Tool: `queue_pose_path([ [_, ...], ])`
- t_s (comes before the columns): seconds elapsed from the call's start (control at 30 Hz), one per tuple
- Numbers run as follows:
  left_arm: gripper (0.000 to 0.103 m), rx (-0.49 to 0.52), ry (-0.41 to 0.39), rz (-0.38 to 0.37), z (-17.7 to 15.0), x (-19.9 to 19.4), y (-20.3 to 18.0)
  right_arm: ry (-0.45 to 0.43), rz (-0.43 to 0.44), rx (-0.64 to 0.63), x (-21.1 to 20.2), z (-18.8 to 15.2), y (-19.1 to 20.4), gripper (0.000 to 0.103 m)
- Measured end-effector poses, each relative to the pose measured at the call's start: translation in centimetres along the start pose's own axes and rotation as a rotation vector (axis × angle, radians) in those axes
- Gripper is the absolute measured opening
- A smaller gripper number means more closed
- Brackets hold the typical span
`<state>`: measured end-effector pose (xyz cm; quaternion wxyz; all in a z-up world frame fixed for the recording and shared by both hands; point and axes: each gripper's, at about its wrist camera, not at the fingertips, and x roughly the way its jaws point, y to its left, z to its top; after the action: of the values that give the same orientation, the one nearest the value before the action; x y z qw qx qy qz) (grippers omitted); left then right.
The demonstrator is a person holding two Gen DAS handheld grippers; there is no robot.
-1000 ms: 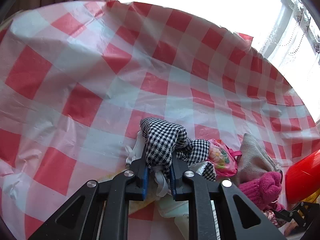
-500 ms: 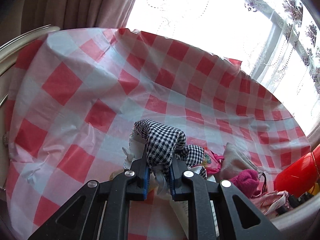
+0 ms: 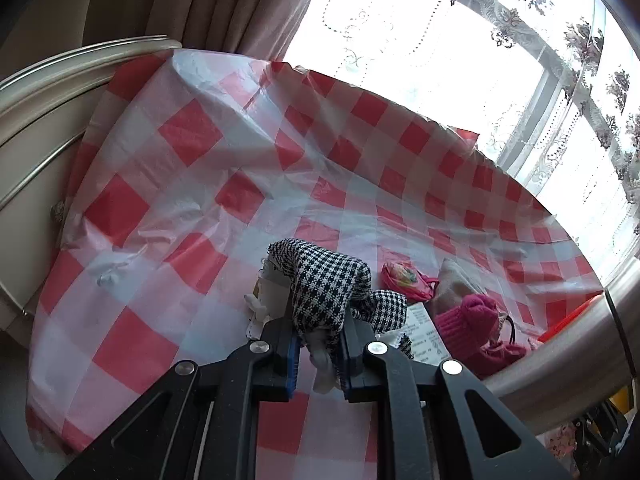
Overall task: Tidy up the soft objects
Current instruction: 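Carry the houndstooth and floral cloths to the white box and open both tools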
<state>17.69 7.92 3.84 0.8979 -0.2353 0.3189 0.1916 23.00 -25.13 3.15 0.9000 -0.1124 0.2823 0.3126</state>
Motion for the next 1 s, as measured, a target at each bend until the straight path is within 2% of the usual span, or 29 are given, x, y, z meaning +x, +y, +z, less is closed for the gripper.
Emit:
queue_pose_path([
  [0.2,0.016,-0.004,0.037,-0.013,-2.9,-1.7,0.7,0.024,0.013,0.076,-2.1,-1.9,-0.3,0.026],
  [0.53,0.016,0.013,0.054,-0.05,-5.5,-4.5,0.1,0.096,-0.047,0.142,-4.3,-4.6,-1.3,0.026],
  [1.0,0.016,0.112,0.11,-0.146,-8.8,-6.9,-5.1,0.154,-0.161,0.221,-8.0,-7.7,-3.9,0.026],
])
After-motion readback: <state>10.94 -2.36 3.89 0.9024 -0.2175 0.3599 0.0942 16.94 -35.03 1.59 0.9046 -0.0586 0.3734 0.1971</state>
